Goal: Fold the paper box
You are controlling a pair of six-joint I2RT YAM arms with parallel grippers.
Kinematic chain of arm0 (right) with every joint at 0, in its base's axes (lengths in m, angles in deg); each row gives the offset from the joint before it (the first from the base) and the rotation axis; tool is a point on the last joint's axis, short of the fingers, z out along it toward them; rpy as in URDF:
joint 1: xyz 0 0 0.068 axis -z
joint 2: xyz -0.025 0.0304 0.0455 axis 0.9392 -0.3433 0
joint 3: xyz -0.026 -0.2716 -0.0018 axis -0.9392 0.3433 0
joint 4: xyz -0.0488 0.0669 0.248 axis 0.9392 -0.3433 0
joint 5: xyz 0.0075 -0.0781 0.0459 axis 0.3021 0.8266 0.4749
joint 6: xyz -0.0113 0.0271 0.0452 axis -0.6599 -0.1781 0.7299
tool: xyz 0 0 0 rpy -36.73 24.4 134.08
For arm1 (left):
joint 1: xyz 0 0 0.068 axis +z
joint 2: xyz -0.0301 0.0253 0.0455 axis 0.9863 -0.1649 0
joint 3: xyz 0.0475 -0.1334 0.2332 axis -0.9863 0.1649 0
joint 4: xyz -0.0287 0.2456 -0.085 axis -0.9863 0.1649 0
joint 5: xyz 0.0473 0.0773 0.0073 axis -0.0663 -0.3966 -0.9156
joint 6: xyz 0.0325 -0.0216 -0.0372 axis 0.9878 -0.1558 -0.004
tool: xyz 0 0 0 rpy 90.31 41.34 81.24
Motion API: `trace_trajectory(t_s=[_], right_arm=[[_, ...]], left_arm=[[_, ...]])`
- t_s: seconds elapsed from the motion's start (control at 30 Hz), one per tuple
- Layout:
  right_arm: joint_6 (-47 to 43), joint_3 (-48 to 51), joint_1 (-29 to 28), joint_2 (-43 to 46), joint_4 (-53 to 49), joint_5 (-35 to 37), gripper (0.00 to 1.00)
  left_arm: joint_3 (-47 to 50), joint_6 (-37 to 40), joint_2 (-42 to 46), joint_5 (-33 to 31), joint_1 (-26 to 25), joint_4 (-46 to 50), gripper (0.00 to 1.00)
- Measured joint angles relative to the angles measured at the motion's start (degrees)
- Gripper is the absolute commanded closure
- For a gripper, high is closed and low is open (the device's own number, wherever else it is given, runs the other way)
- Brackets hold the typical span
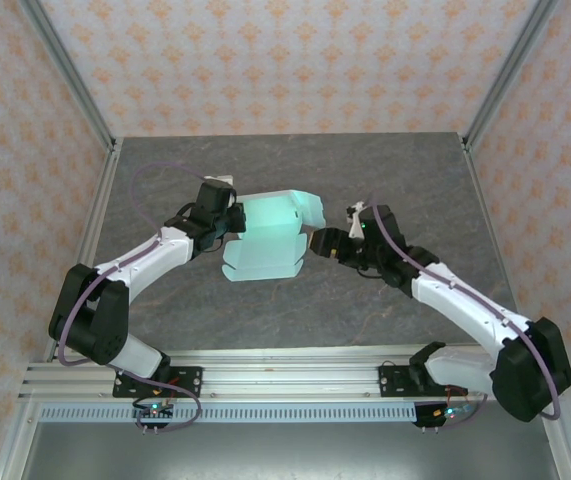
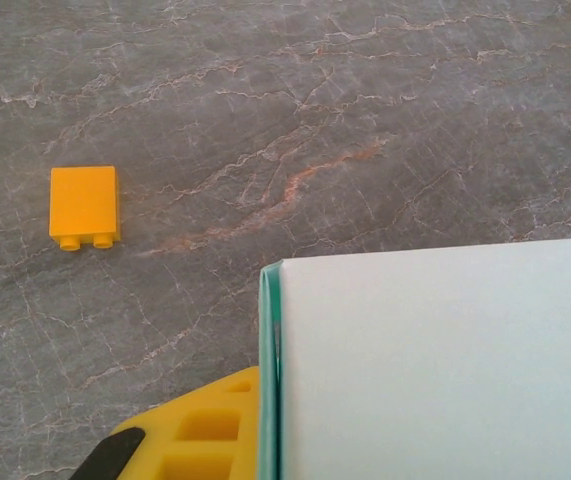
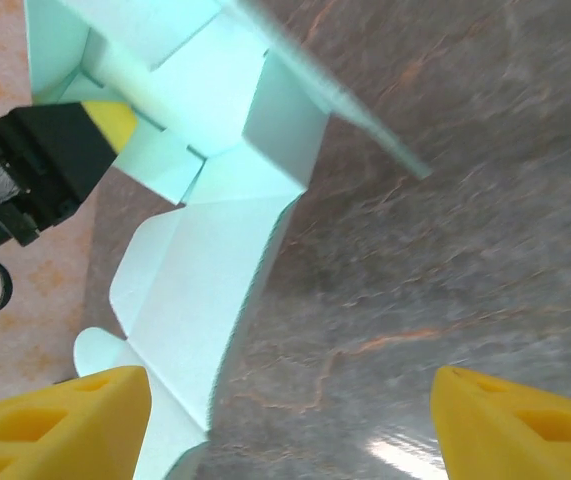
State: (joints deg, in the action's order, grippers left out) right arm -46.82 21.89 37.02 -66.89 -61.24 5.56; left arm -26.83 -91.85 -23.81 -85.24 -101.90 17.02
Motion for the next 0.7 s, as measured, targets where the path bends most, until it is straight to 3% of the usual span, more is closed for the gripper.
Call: trace_trajectory(t_s=[0.13, 0.3, 0.4, 0.7], right_arm=[[5.8, -0.6, -3.3, -3.9, 4.4, 1.5, 0.37], [13.2, -0.6, -4.0, -8.5, 10.0, 3.1, 0.69], [17.4, 0.4, -4.2, -8.9, 14.5, 3.6, 0.81], [29.7, 8.5, -4.5, -8.8, 28.7, 6.2, 0.96]], left_arm=[[0.0, 0.0, 0.0, 0.0, 0.0, 0.0, 0.99], [0.0, 0.0, 0.0, 0.0, 0.0, 0.0, 0.99], [0.0, 0.0, 0.0, 0.0, 0.0, 0.0, 0.99], [0.0, -0.7, 0.1, -1.8, 0.0, -0.3, 0.99]])
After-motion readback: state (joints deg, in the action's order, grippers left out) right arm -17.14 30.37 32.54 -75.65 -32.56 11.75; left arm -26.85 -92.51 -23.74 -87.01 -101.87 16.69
